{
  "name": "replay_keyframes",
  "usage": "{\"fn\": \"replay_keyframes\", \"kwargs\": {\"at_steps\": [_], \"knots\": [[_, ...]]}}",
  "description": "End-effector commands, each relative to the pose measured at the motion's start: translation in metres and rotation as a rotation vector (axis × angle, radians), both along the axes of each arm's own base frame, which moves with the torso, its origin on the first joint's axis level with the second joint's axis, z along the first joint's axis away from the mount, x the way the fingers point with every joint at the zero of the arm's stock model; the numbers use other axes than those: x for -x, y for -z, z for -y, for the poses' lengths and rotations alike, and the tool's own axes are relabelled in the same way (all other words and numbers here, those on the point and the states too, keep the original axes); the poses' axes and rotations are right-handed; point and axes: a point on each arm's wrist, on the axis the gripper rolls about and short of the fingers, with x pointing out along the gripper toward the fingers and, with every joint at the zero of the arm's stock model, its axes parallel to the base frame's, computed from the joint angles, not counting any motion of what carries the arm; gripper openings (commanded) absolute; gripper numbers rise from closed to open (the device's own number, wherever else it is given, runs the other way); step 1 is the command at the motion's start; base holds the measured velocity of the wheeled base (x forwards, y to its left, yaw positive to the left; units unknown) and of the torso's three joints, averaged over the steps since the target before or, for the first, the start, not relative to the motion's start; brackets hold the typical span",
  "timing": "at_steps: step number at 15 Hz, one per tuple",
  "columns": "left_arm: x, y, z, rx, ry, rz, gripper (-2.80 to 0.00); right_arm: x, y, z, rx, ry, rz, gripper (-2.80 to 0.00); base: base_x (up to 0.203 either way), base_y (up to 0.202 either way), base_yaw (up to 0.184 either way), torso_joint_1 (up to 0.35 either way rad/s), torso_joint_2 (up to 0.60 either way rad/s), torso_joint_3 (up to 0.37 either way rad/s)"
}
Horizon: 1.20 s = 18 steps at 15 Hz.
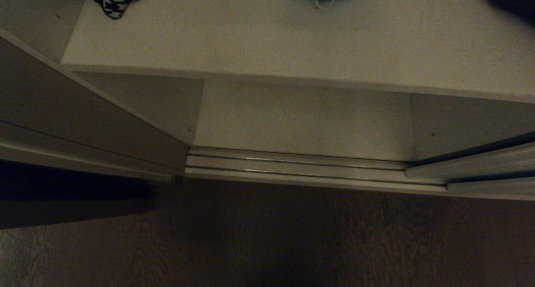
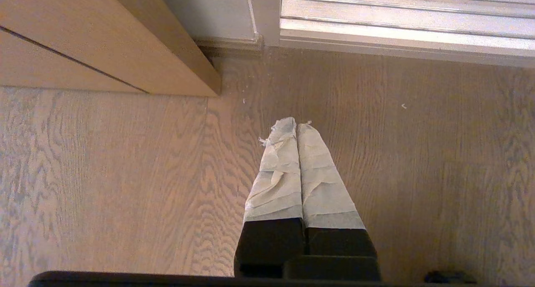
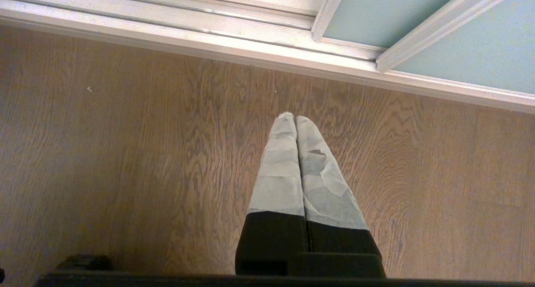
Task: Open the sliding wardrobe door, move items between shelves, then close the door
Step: Open the door
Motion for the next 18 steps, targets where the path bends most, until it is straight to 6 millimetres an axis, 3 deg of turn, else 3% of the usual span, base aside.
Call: {"fn": "replay_keyframes", "kwargs": {"at_steps": [1,6,18], "knots": [[0.0001,0.0001,0.0,-0.005,-0.001,-0.003,-2.8,0.0001,0.0003,0.0,0.0,0.0,0.001,-2.8,0.0,0.0,0.0,0.0,0.0,0.0],[0.0,0.0009,0.0,0.002,-0.002,-0.009,-2.8,0.0002,-0.0002,0.0,0.0,0.0,0.002,-2.8,0.0,0.0,0.0,0.001,0.0,0.044],[0.0,0.001,0.0,-0.004,-0.002,-0.011,-2.8,0.0001,0.0002,0.0,0.0,0.0,0.001,-2.8,0.0,0.0,0.0,0.002,0.0,0.191]]}}
